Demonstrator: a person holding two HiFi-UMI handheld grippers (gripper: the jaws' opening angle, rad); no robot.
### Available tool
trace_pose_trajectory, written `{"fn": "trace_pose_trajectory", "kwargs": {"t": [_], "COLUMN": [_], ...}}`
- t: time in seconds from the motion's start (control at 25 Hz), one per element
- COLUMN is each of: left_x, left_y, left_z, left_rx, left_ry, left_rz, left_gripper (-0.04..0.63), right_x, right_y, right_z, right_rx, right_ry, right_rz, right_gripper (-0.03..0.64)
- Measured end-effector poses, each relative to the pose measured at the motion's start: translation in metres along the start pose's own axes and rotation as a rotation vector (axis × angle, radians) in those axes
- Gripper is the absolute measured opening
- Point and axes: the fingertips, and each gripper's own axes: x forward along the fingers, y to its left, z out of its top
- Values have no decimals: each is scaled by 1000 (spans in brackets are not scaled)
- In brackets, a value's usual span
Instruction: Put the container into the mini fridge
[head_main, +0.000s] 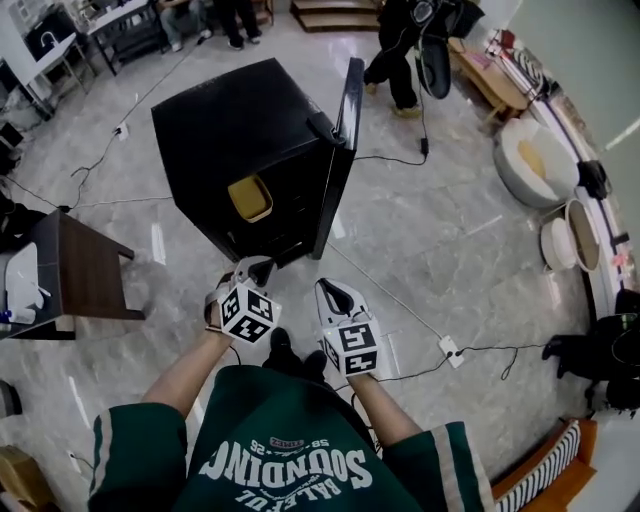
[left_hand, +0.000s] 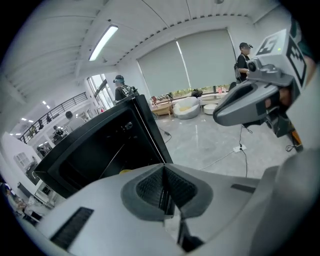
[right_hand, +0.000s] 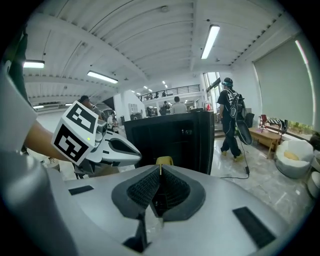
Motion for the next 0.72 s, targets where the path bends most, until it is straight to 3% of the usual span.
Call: {"fn": "trace_pose_trajectory", "kwargs": {"t": [0.72], "left_x": [-13], "left_y": [14], "left_z": [2], "left_rx": [-5], "left_ry": [-50], "left_rz": [-15], "left_gripper": [14], "right_x": [19], "right_y": [9], "right_z": [30], "right_rx": [-19], "right_ry": [-37], "right_rz": [2], "right_gripper": [35]}}
